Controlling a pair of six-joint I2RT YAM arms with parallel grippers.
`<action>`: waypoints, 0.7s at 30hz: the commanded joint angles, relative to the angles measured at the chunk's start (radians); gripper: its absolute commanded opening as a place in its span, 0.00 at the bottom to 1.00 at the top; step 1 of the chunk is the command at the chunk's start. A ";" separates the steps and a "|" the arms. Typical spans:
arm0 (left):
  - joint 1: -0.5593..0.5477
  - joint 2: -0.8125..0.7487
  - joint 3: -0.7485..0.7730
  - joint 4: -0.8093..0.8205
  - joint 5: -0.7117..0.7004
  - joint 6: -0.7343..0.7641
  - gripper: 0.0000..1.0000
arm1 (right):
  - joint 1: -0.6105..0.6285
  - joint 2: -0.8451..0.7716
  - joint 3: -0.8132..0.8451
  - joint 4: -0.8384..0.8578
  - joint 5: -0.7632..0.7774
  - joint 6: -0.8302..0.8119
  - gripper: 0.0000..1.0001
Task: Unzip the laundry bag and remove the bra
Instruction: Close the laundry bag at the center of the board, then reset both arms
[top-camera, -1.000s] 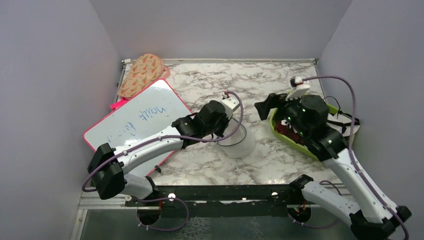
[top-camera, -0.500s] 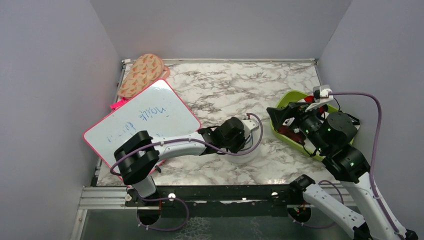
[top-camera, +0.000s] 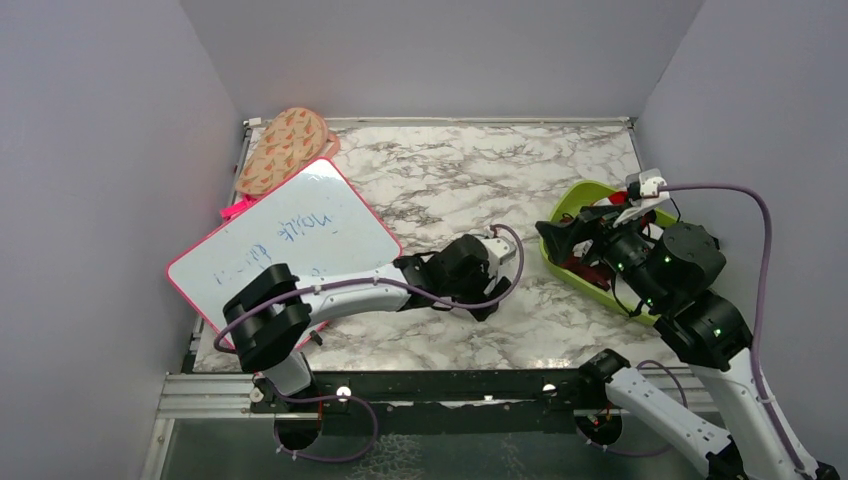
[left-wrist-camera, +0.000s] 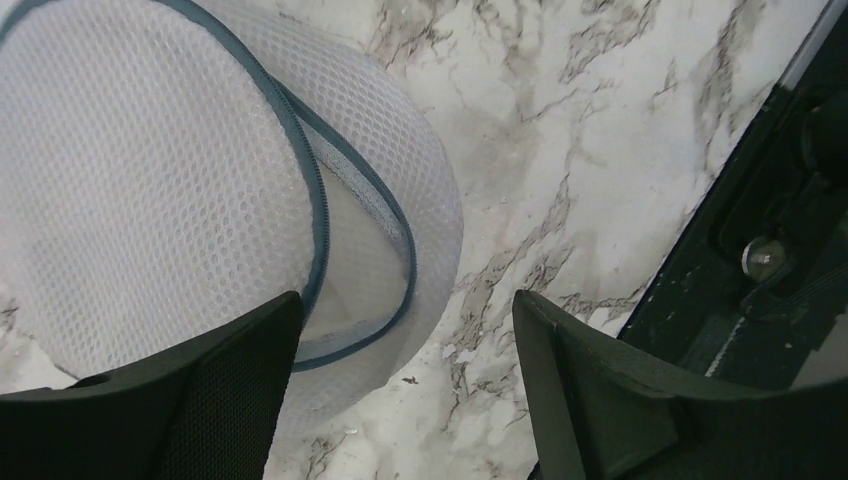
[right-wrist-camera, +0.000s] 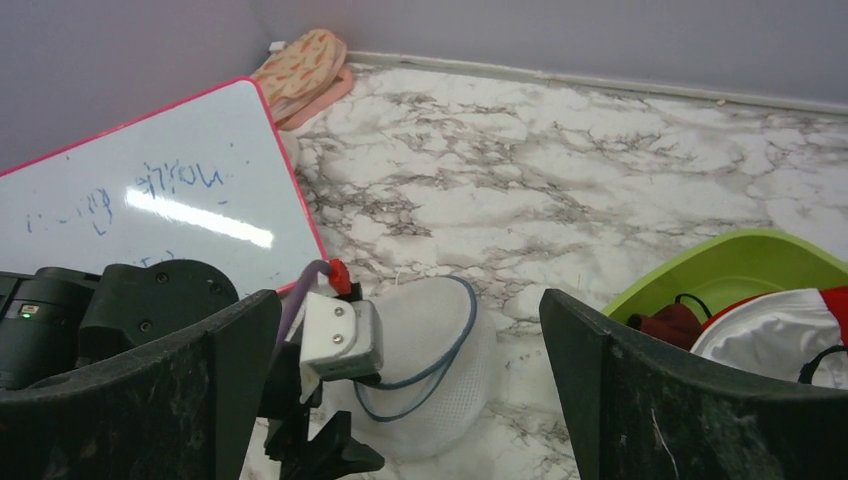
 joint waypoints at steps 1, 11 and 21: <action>0.018 -0.119 0.059 -0.011 -0.024 -0.014 0.73 | -0.003 0.010 0.080 -0.050 -0.006 -0.072 1.00; 0.253 -0.297 0.104 0.061 0.240 -0.090 0.99 | -0.002 0.041 0.147 -0.037 0.045 -0.127 1.00; 0.396 -0.542 0.485 -0.051 -0.189 0.104 0.99 | -0.002 0.093 0.336 0.003 0.074 -0.197 1.00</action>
